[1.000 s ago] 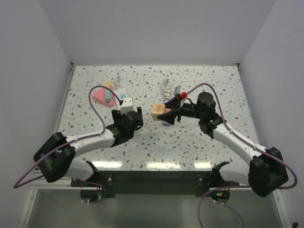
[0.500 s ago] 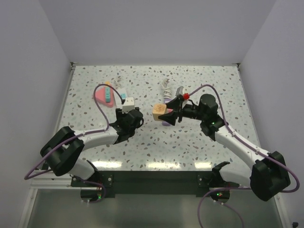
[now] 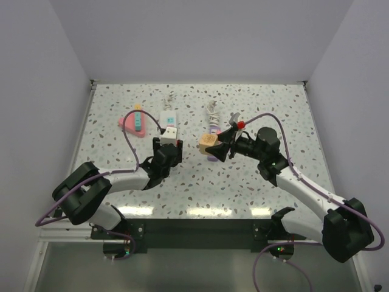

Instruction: Insert the plug

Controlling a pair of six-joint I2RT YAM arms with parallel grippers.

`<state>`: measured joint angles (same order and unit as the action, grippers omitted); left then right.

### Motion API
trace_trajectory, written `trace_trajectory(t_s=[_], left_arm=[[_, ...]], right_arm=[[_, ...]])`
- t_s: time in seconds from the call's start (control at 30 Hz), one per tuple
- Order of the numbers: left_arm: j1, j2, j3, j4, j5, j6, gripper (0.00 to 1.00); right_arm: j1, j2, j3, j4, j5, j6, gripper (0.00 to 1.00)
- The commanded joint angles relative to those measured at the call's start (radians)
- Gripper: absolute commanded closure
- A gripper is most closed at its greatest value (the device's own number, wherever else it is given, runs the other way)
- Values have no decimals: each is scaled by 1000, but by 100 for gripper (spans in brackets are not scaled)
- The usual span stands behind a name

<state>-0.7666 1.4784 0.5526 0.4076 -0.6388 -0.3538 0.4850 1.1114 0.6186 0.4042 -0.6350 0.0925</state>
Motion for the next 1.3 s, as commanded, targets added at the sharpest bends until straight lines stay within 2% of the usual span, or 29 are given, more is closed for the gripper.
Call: trace_trajectory(t_s=[0.0,0.07,0.1,0.17,0.2,0.3,0.37,0.57,0.77,0.8,0.93,1.13,1.17,1.27], left_arm=[[-34,0,-63,83,304,114,100],[-40,-16,-97,135,396,157,100],[-42,-21,-111,154,497,170,100],[-46,-35,-140,195,591,194,100],[-49,-35,-144,206,685,202,100],[-79,-35,-141,200,776,214,100],[-105,-26,-141,192,780,208,100],[-126,-12,-138,139,714,147,100],[-154,-75,-142,32,642,47,100],[-158,-88,-138,7,574,33,100],[-165,-104,-137,-119,453,-62,97],[-177,-109,-152,-147,415,-102,81],[-180,-106,-152,-151,409,-105,74],[-197,-104,-148,-173,360,-114,64]], right_arm=[[9,-41,-25,100,86,35,100],[17,-47,-42,123,115,38,100],[21,-48,-62,136,126,38,100],[32,-53,-77,162,141,33,100],[38,-55,-94,168,150,32,100],[53,-71,-114,171,187,13,100],[55,-81,-131,176,201,1,100],[58,-64,-171,232,271,0,100],[58,70,-189,334,301,-28,100],[58,85,-191,347,304,-28,100],[58,154,-184,415,304,-39,100],[58,249,-163,492,273,-30,100],[58,261,-155,499,271,-30,100],[58,314,-143,533,264,-31,100]])
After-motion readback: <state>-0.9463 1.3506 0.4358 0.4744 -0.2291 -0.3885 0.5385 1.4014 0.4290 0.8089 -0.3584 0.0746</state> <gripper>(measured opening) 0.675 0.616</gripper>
